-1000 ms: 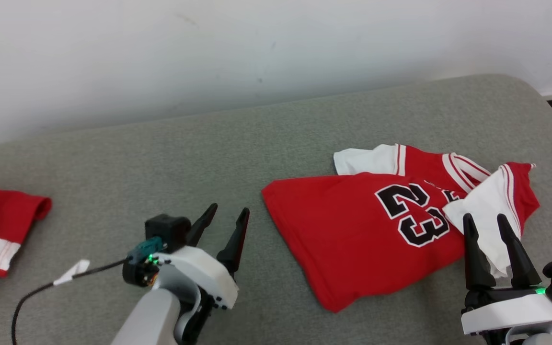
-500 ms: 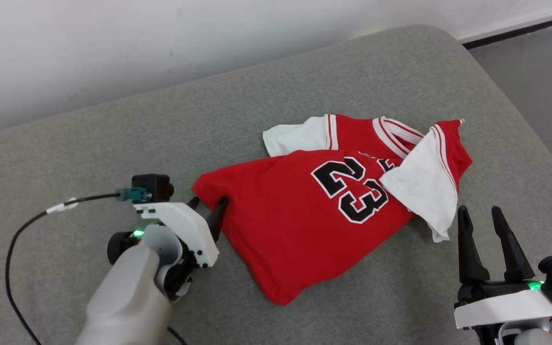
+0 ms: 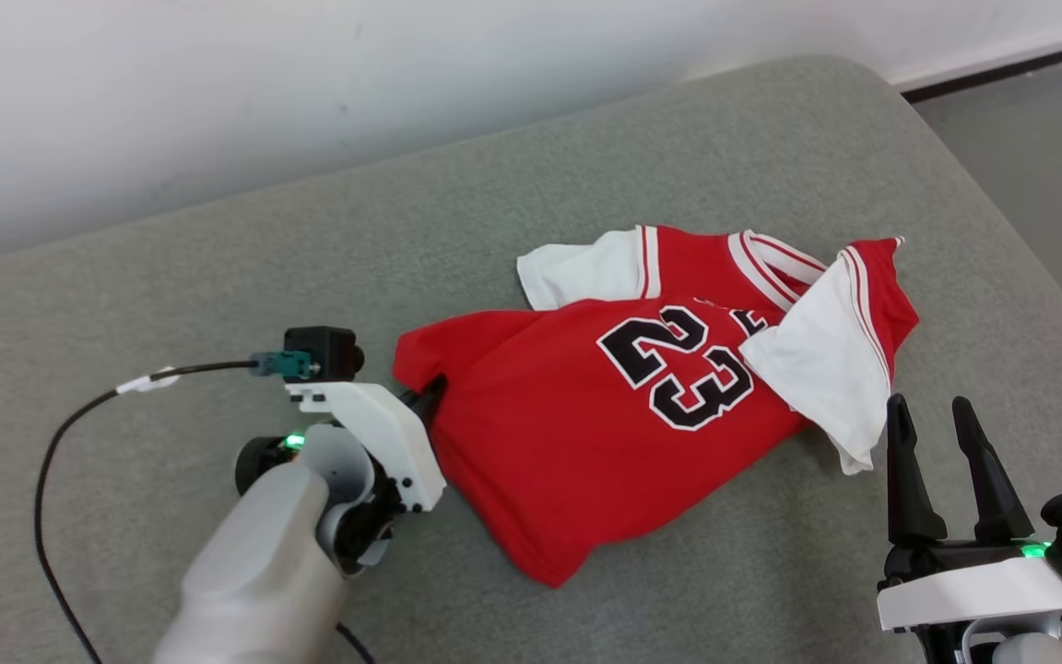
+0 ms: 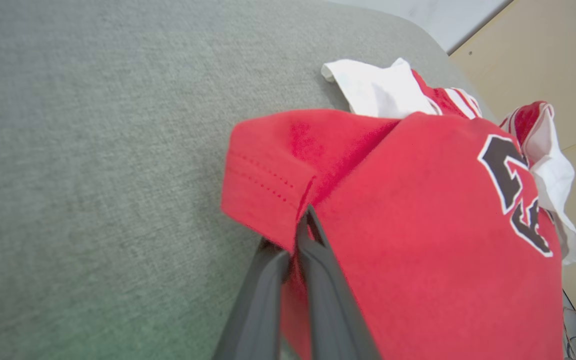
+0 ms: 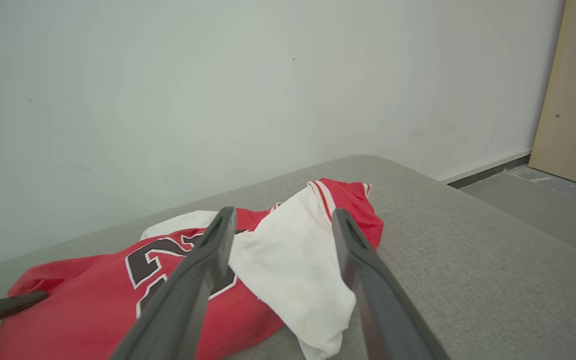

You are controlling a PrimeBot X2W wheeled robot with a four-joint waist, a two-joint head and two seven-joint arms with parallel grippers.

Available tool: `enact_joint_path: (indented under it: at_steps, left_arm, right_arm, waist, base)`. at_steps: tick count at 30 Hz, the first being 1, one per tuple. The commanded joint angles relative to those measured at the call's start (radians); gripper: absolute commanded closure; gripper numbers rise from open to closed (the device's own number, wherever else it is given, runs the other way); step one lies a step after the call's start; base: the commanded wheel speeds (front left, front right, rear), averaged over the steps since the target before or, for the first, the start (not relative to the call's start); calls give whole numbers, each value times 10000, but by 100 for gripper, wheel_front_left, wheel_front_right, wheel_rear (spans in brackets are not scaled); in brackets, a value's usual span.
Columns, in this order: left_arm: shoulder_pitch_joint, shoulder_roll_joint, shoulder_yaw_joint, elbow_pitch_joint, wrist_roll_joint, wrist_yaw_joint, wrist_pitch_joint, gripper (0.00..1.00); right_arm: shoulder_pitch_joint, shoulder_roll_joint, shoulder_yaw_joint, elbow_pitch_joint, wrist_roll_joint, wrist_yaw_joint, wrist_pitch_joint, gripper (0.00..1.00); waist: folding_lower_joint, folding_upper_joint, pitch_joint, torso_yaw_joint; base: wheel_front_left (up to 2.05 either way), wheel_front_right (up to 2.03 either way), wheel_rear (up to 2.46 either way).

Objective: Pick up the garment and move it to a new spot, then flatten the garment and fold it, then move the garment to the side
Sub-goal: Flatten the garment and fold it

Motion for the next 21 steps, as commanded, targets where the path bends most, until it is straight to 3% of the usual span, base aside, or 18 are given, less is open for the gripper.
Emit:
enact_joint_path:
  at_steps: [1,11,21]
  left_arm:
    - [-81,167,-14,-36,-190,17,-98,100]
    - [-470,1504,135,47,-754,18,129,100]
    - [-1262,3504,898,1357,-1053,258,555,100]
  right_arm:
    - [120,-13,-68,-9,-18,-18,-29,0]
    - [142,-28,-143,-58,-133,-18,-29,0]
    - [-78,-9,87,-86,56,-18,-14,0]
  waist:
    - [-1,-1,-218,206]
    - [-1,-1,-611,532]
    - [-1,-1,-184,-129]
  base:
    - [0,0,0]
    - [0,0,0]
    - [0,0,0]
